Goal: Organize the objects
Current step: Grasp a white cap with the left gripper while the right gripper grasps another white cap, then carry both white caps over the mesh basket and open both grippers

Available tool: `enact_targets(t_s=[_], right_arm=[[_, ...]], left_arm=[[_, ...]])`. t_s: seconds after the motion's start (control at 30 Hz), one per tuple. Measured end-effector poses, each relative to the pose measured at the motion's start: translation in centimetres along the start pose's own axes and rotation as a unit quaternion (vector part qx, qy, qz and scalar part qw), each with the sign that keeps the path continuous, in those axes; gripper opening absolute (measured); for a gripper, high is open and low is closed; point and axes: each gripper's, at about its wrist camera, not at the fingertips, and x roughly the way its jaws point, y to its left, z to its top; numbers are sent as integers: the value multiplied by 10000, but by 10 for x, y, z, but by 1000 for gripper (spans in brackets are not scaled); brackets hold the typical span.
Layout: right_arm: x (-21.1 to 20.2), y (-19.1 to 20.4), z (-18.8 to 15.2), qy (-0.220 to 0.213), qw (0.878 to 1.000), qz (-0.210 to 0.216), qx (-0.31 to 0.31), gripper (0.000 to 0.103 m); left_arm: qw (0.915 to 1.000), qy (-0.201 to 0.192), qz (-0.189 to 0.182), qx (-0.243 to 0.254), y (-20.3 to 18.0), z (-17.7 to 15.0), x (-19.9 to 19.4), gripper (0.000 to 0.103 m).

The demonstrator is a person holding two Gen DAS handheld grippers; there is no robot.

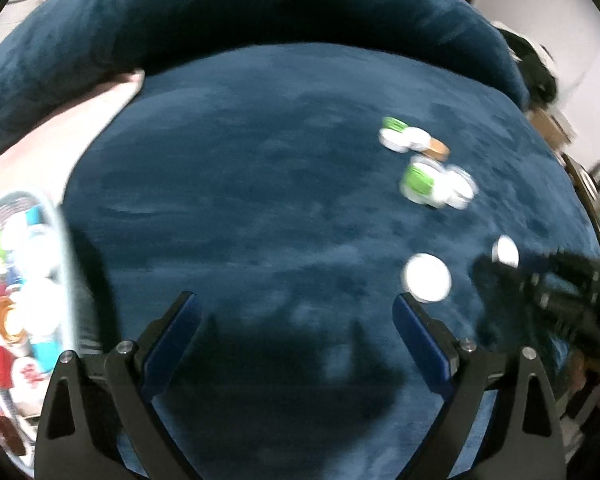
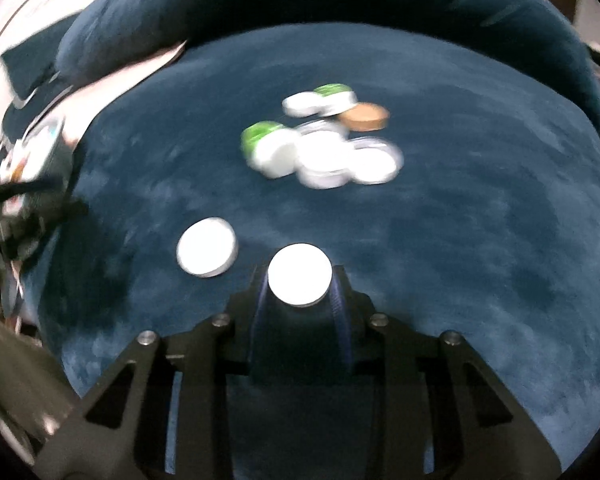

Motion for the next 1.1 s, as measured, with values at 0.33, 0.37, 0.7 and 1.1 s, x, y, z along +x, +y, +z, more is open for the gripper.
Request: enact_targets(t_s=[0.33,0.37,0.7,1.1], right_arm=[[-22,-47,0,-167,9941,-172,1058,31],[-23,-48,0,-187,9939,-162,1075,31],[-19,-54,-1,-172,9934,-149,1123,31],[-16,-22,10,-215,9959,-129,874,31]], left_arm=[[9978,77,-592,292,-64,-5,34,97],[9979,75,-582,284,-70,-4,39,97],[9981,277,-536,104,-70,-5,57,39],[9982,-208,-345,-446,-13,1,4,39]])
